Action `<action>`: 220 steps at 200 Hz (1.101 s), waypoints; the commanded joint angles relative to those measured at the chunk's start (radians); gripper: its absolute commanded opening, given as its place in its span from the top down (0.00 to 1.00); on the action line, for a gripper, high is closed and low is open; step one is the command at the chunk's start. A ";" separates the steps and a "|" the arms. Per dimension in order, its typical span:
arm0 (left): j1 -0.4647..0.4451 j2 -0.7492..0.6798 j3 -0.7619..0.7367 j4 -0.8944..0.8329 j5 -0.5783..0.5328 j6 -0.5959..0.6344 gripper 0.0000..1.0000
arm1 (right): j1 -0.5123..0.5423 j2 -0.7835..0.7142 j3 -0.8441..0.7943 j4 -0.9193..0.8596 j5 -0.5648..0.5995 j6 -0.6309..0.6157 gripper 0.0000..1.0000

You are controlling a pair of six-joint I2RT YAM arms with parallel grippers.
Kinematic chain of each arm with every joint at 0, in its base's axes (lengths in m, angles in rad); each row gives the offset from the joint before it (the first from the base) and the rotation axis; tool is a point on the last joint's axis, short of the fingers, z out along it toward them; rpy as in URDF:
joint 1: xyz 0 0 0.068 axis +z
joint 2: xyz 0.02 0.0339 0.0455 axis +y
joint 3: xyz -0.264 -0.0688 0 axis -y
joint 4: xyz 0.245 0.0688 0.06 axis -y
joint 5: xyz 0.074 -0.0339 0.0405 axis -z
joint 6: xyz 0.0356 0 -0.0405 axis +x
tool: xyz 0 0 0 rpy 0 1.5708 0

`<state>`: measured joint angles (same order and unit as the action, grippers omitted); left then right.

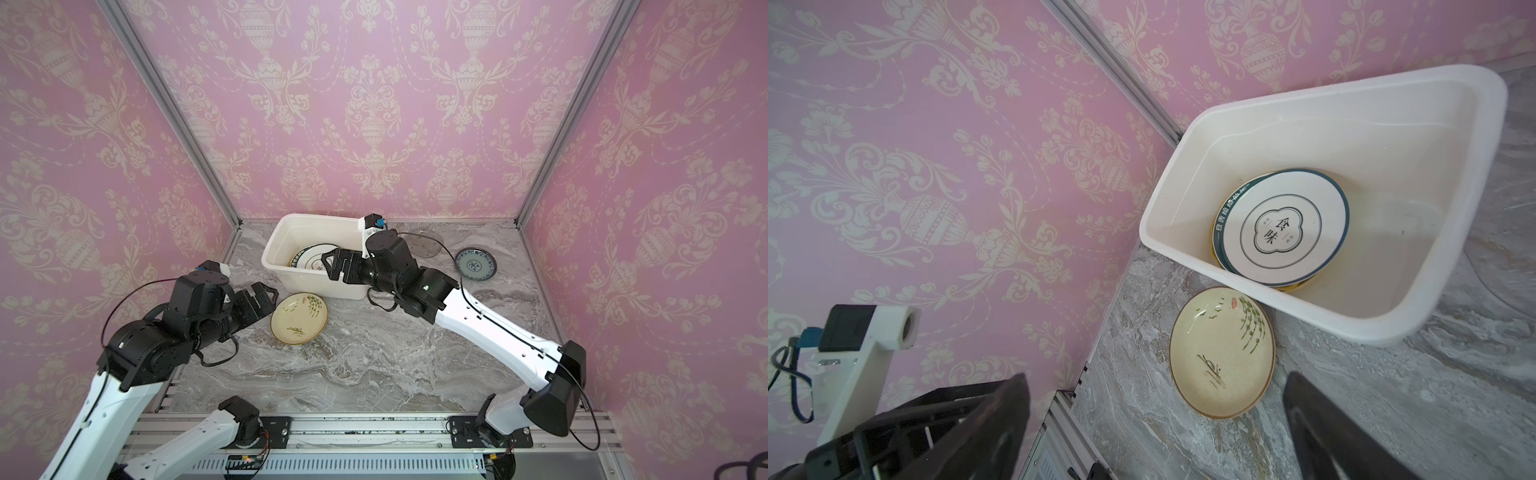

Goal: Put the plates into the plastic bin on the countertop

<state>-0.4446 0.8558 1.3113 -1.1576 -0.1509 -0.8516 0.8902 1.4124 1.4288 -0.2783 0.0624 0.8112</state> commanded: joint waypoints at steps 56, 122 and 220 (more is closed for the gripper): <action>0.101 0.046 -0.123 -0.004 0.096 0.093 0.01 | 0.104 -0.180 -0.340 0.050 0.174 0.355 0.04; 0.460 0.087 -0.302 0.101 0.353 0.106 0.01 | 0.104 -0.123 -0.514 0.175 0.092 0.406 0.03; 0.641 0.170 -0.407 0.249 0.237 0.109 0.01 | 0.081 0.123 -0.553 0.432 -0.090 0.453 0.02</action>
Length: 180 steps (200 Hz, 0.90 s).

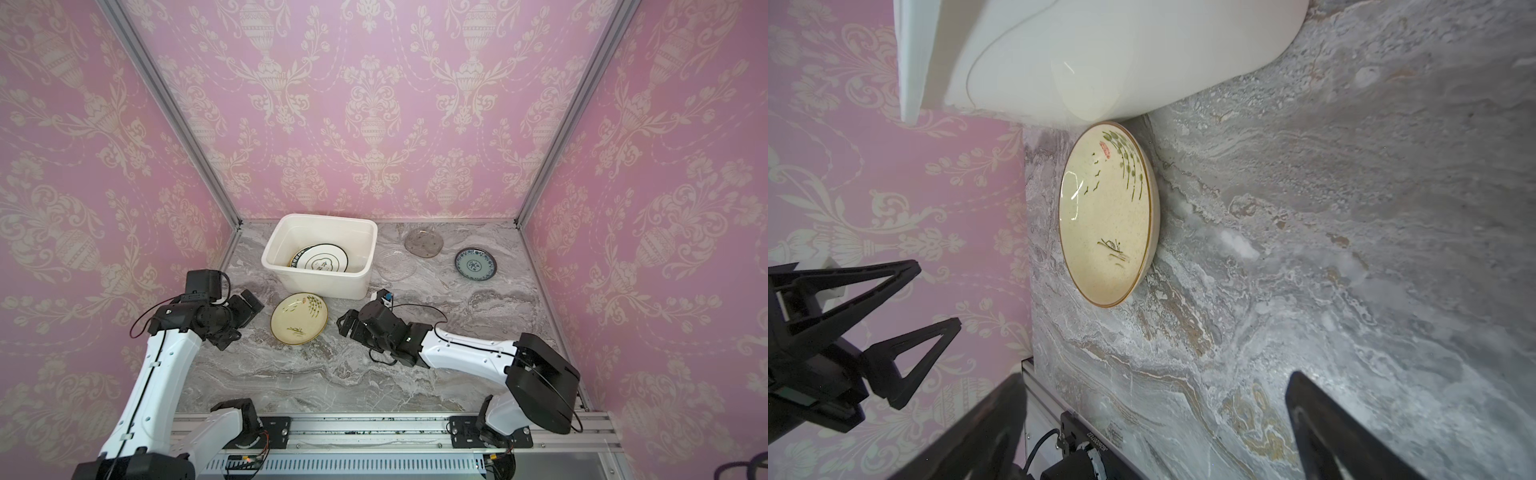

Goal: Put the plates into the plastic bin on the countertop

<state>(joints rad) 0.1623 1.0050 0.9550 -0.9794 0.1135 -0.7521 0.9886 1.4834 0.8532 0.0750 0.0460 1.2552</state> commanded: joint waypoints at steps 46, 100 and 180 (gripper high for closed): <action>0.091 0.074 -0.183 0.286 0.098 -0.012 0.01 | -0.051 0.197 0.061 0.181 -0.185 0.090 0.03; 0.106 0.143 -0.279 0.494 0.224 -0.017 0.01 | -0.067 0.351 0.063 0.386 -0.226 0.249 0.04; 0.126 0.258 -0.310 0.679 0.409 0.023 0.01 | -0.070 0.503 0.172 0.383 -0.298 0.308 0.05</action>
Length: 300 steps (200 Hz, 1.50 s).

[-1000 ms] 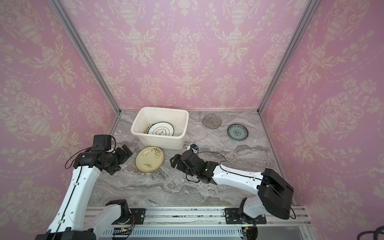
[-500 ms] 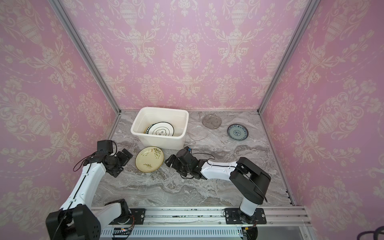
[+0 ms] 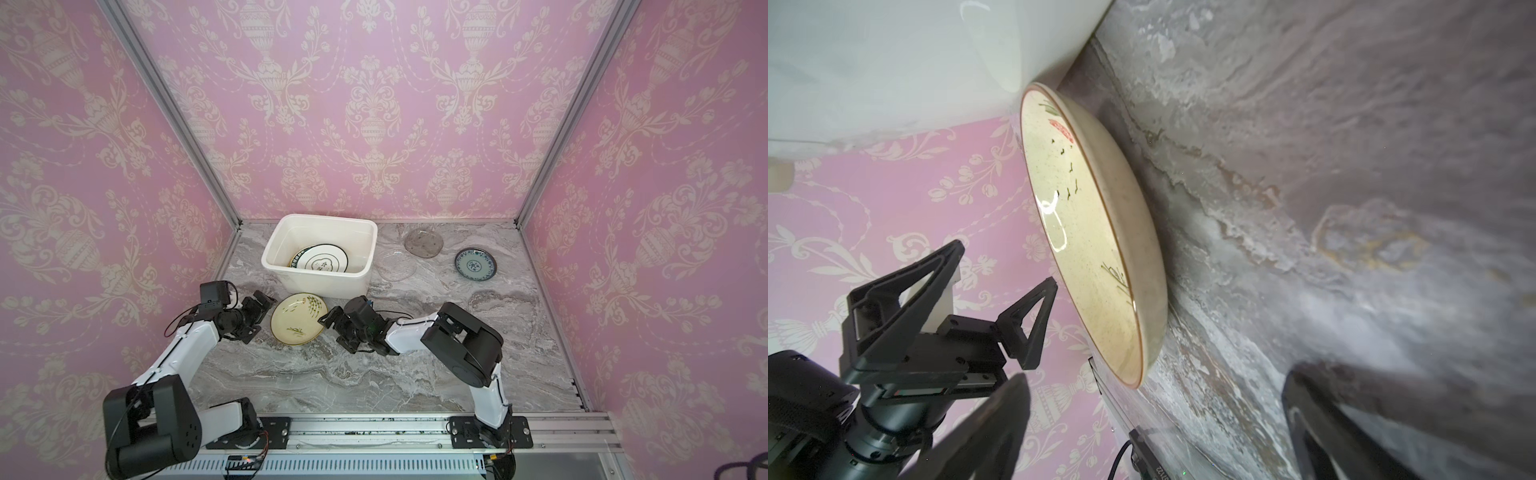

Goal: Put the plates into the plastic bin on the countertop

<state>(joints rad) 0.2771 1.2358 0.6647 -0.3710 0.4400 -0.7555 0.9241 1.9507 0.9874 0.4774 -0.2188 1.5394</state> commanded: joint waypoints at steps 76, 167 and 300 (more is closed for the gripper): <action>0.014 0.149 -0.033 0.195 0.179 0.011 0.02 | -0.009 0.112 0.142 -0.093 -0.086 0.012 0.06; 0.014 0.180 -0.074 0.279 0.299 -0.017 0.21 | -0.023 0.205 0.291 -0.094 -0.129 0.001 0.07; 0.013 0.137 -0.134 0.333 0.348 -0.065 0.32 | -0.012 0.195 0.323 0.089 -0.083 -0.045 0.20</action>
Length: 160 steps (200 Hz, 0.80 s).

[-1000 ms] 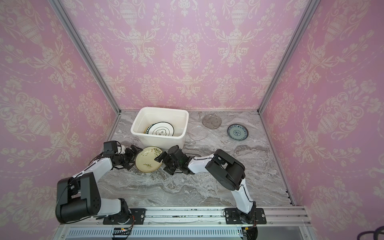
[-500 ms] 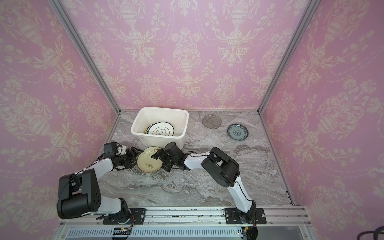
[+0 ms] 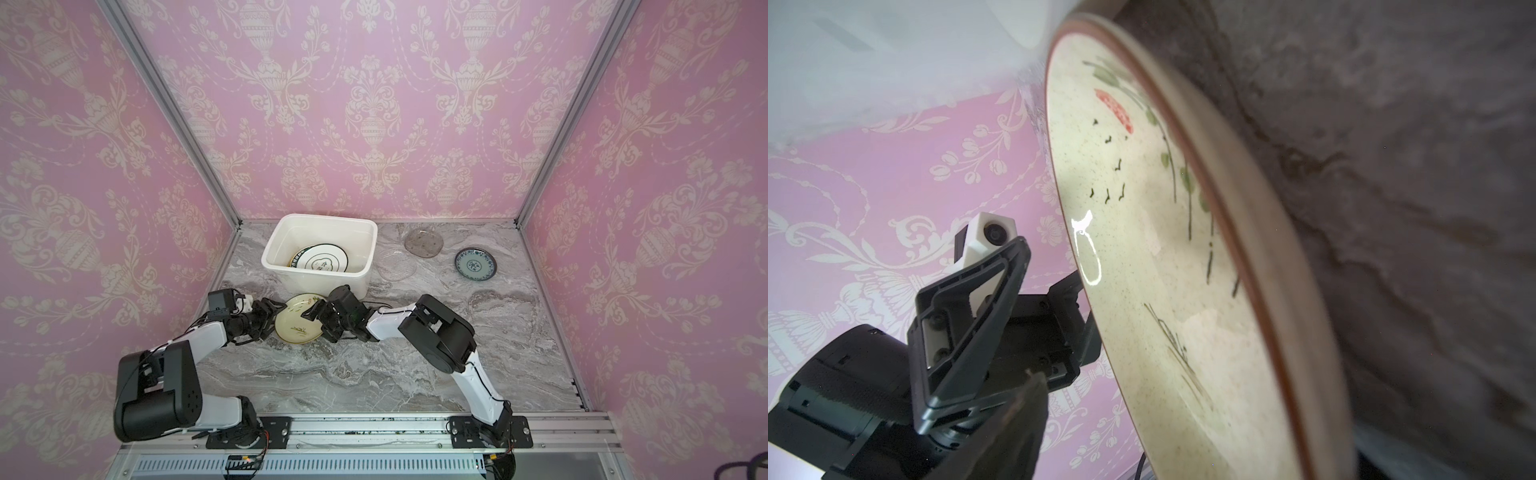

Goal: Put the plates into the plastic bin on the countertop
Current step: 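Pinch the cream plate's rim with the right gripper and tilt it upright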

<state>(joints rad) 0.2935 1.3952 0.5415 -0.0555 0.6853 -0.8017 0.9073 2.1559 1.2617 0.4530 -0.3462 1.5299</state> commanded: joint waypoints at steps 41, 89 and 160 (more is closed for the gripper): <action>-0.004 -0.042 -0.007 -0.013 0.092 -0.008 0.31 | 0.014 -0.010 0.064 0.090 0.071 -0.033 0.29; -0.004 -0.063 -0.008 -0.034 0.090 -0.005 0.30 | 0.022 -0.025 0.069 0.053 0.099 -0.052 0.41; -0.006 -0.124 -0.013 -0.075 0.098 0.005 0.29 | 0.036 -0.040 0.086 -0.003 0.125 -0.075 0.64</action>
<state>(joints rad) 0.2935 1.3144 0.5396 -0.1020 0.7101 -0.8017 0.9329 2.1559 1.2907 0.4015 -0.2504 1.4925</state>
